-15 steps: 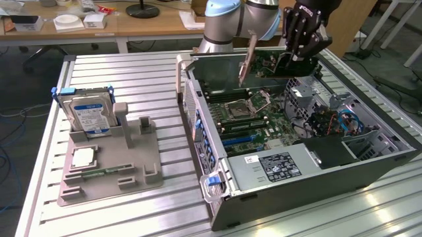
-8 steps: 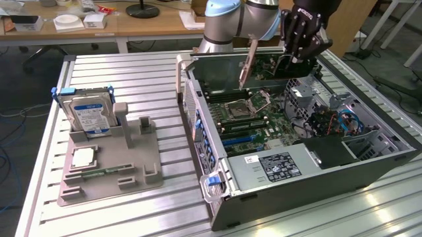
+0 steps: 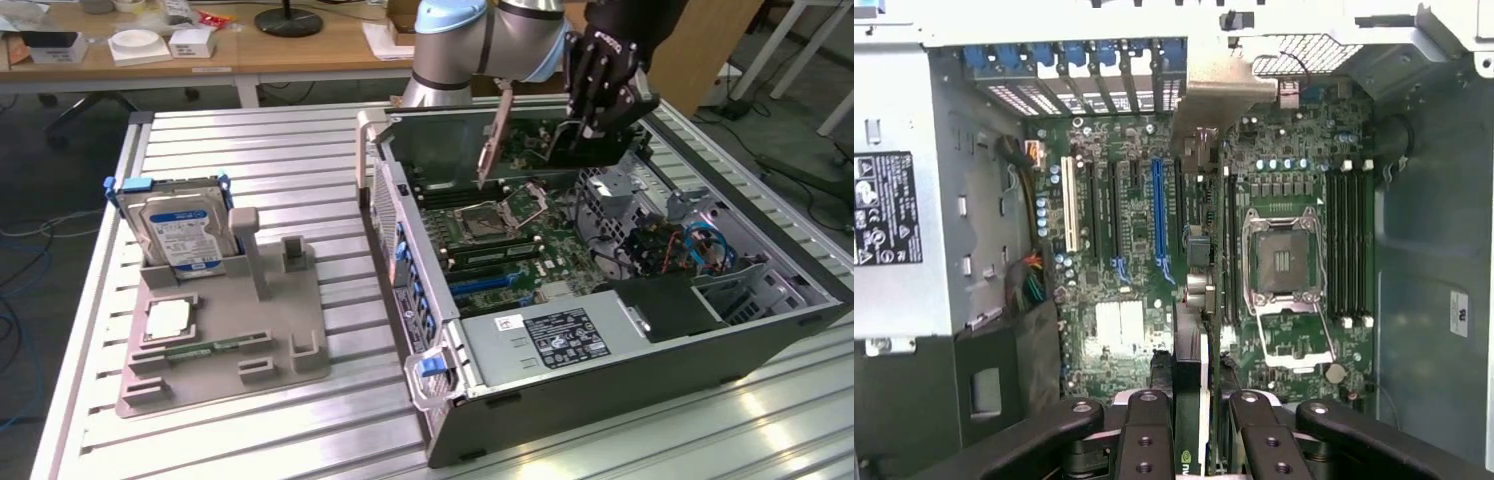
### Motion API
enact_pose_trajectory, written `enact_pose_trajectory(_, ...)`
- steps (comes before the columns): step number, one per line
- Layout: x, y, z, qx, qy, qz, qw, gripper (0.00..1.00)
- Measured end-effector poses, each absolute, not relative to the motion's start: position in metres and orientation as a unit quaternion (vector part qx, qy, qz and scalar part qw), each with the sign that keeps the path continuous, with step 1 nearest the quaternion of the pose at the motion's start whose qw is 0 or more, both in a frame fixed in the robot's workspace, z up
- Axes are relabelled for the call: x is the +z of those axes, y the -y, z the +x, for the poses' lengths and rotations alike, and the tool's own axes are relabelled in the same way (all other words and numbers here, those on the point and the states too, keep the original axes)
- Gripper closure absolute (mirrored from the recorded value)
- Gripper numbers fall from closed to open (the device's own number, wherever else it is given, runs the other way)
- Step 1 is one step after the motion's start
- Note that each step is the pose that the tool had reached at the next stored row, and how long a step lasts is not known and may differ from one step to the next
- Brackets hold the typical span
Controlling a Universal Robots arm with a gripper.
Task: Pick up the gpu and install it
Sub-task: 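Insert the gpu into the slot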
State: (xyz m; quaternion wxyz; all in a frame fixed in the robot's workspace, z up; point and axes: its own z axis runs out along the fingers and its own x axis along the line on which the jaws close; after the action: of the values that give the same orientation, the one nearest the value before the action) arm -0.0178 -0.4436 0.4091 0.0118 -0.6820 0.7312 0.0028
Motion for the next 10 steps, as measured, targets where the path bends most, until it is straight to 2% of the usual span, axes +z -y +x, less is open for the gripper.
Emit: enact_pose_trajectory(10, 0.391, 0.444, -0.029, 0.003, -0.721, -0.693, 0.012, 0.73)
